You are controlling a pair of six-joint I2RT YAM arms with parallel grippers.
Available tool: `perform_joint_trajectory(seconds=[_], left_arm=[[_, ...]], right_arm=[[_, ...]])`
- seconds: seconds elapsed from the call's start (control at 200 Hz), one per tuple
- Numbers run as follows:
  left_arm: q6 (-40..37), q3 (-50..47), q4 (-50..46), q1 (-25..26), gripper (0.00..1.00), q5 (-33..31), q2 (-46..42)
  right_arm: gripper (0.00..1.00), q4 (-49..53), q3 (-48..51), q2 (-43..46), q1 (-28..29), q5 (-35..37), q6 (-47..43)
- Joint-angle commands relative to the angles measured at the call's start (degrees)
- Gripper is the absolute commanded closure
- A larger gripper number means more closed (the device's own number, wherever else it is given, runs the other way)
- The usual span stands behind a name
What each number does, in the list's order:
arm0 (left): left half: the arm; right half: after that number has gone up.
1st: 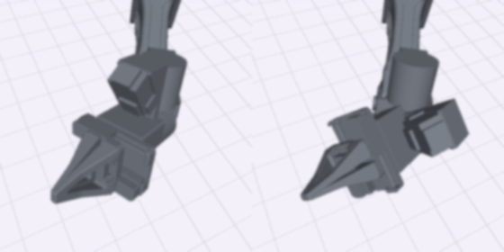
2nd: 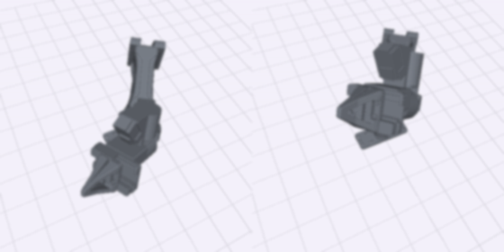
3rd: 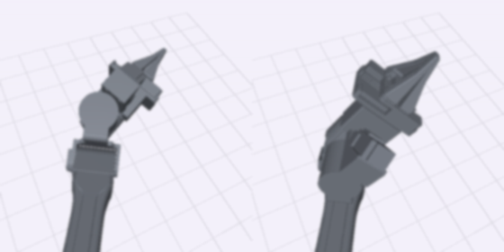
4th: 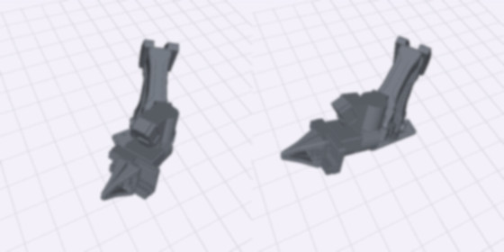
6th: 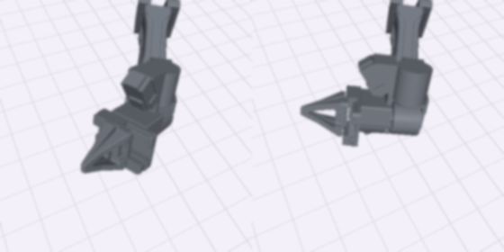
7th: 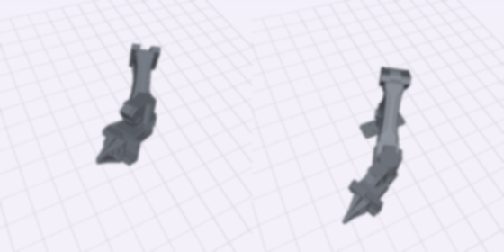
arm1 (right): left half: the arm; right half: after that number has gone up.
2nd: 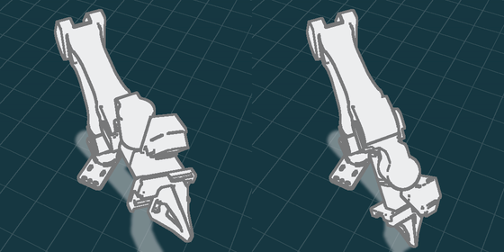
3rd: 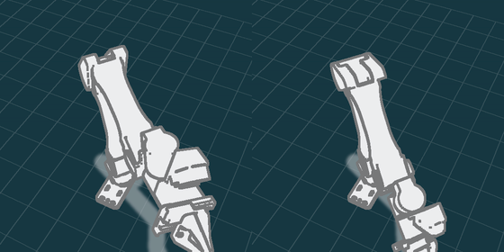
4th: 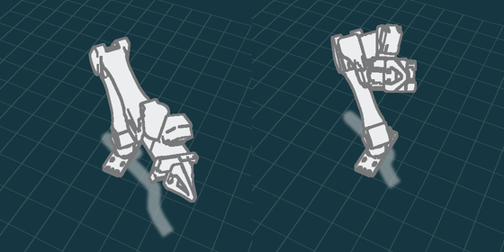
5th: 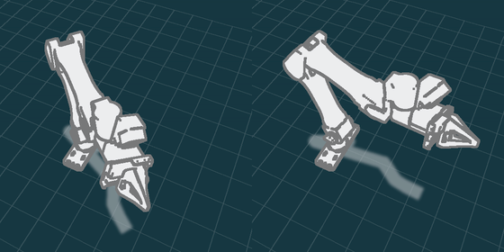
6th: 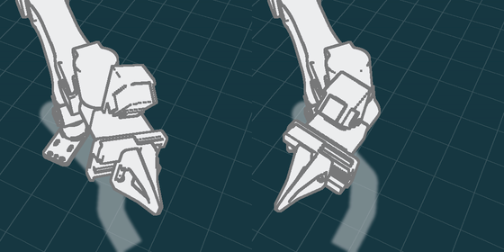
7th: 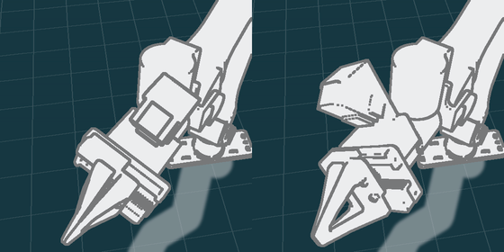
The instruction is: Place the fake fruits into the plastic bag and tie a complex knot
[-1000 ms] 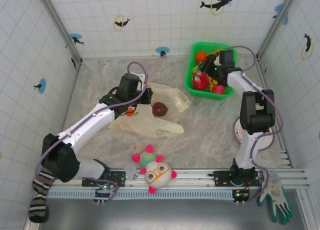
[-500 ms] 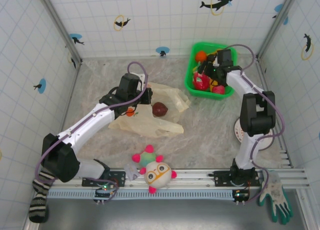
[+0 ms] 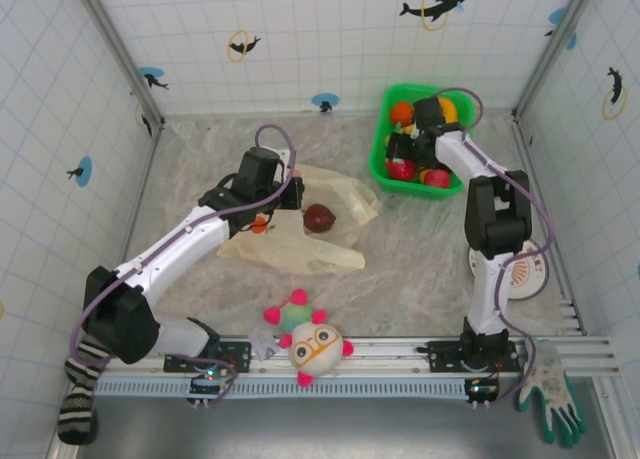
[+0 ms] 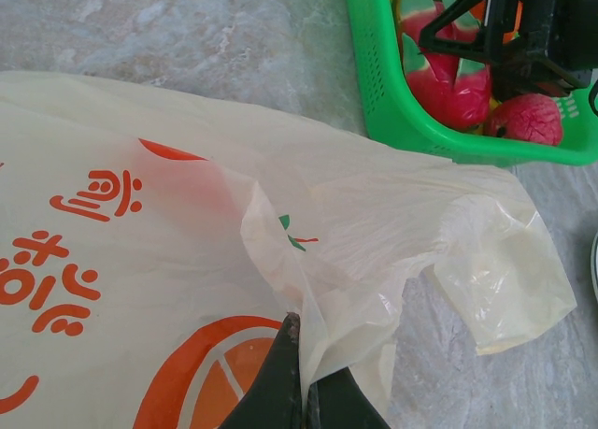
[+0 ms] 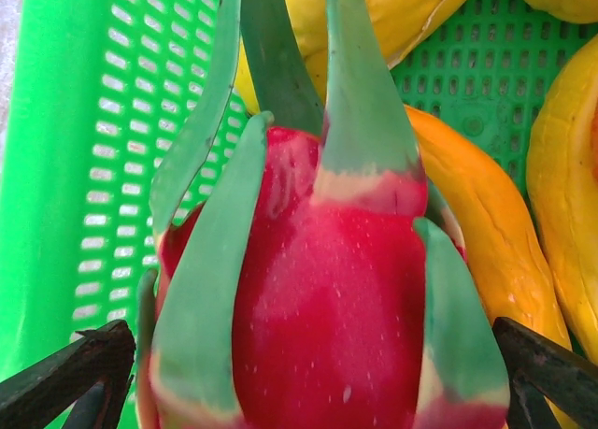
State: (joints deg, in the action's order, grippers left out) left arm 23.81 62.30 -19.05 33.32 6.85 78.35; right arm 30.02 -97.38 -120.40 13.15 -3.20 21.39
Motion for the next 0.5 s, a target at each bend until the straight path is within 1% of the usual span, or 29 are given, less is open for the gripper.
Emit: perform_joint_trajectory(seconds=[0.0,0.25,0.36,0.385,0.495], left_arm=[[-1.59,1.82,-1.25,-0.51,1.0,-0.5,-1.44],[-1.85,1.99,-1.43,-0.5,1.0,-0.61,-1.0],[-2.04,2.09,-1.43,-0.48,1.0,-0.52,-0.83],[-2.09,2.05,-1.43,-0.51,1.0,-0.52,-0.83],[-2.12,2.13,-1.39,-0.51,1.0,-0.46,-0.75]], right_arm=[[0.0,3.33,-3.6,-2.59,0.47,0.49,-0.64],[0.0,5.27,-5.96,-6.95,0.81,-1.06,-0.38],[0.0,5.3,-5.9,-7.66,0.96,-3.37,0.01],[0.0,4.97,-5.68,-9.1,1.0,-4.13,0.23],[0.0,3.51,-4.45,-9.15,1.03,-5.63,1.19]])
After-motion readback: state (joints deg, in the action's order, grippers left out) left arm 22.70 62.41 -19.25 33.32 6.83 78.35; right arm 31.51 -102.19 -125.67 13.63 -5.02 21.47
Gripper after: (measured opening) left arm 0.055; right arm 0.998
